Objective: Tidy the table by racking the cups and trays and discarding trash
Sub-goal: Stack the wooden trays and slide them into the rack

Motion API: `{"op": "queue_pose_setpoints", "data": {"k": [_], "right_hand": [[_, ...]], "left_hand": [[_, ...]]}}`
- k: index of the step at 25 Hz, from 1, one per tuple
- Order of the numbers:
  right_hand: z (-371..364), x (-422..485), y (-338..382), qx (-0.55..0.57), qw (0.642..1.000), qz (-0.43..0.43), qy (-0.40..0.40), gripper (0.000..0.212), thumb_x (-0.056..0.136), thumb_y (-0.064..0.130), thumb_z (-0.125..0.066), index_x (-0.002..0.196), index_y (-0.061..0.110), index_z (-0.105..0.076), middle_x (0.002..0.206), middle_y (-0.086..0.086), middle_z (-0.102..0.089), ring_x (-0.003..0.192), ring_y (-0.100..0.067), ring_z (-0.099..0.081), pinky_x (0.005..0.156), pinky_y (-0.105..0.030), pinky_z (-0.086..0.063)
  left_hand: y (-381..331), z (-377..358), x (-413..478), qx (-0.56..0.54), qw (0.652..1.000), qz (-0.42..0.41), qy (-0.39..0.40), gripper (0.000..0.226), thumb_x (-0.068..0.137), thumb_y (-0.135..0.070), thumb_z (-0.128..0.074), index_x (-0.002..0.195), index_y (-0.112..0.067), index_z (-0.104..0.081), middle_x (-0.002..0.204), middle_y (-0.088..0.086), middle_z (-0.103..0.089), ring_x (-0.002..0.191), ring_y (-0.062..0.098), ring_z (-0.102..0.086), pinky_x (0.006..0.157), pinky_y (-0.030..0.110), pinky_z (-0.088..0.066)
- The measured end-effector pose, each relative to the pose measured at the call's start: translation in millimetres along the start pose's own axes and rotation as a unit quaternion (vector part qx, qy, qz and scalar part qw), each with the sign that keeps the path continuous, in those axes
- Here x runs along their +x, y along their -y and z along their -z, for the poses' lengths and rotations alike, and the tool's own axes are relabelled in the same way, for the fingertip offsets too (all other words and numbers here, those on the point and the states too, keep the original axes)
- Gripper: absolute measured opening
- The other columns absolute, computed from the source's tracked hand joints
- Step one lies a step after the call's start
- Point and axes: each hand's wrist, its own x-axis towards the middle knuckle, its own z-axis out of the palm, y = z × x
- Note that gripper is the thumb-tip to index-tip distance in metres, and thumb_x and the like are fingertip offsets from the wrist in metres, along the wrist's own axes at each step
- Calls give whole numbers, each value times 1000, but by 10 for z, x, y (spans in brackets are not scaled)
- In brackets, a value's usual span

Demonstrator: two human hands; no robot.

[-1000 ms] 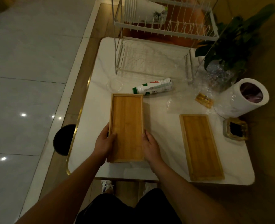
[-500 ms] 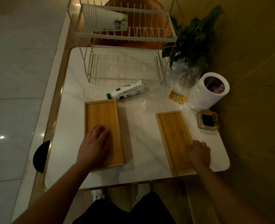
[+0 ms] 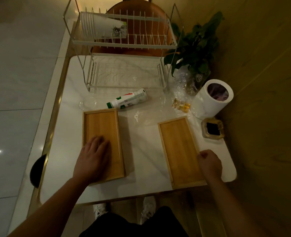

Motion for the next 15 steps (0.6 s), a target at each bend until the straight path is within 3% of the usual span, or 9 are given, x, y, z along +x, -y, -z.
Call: {"op": "queue_pose_setpoints", "data": {"k": [2,5,8,11,13,15], "right_hand": [[116,-93,70,90,996,-2,29,25,92,19,-63,116,11,-64,114,-10,-67,97,-24,-59,80,-35,-46],[316,-265,236,226,968,7,111,33,91,16,-64,124,17,-64,112,0,-67,98,-16,-62,78,-31,-51],[459,-427,415,215,966,75,119,34,88,12,-67,120,22,-67,105,11,-69,98,-7,-63,74,-25,-52],[478,-573,646,194,970,118,89,37,84,10,-70,120,21,-67,107,5,-69,98,-10,-64,83,-31,-55],[456,-684,827,194,967,151,70,37,81,12,-72,116,24,-68,101,7,-68,90,-5,-63,77,-23,-53],[428,-797,997,192,963,181,53,33,79,17,-74,108,31,-67,94,13,-64,82,1,-60,67,-9,-46]], "left_hand": [[17,-22,-16,0,1000,-4,-2,76,96,-63,-16,147,-14,-44,152,15,-41,141,39,-35,111,57,-36],[23,-11,20,-38,999,13,-10,61,97,-52,-34,143,-14,-48,149,14,-43,137,38,-40,109,57,-38],[-77,57,65,-90,995,30,-35,47,98,-35,-52,139,-12,-51,143,14,-46,125,37,-50,99,53,-47],[-389,206,102,-168,984,33,-42,49,93,-25,-62,140,-16,-51,141,11,-47,106,31,-58,86,41,-51],[-755,358,160,-270,962,20,-44,46,94,-27,-62,139,-22,-52,135,5,-51,94,22,-60,80,36,-51],[-1172,515,202,-406,914,16,-22,47,94,-33,-61,140,-28,-49,133,0,-53,110,17,-58,91,37,-51]]}}
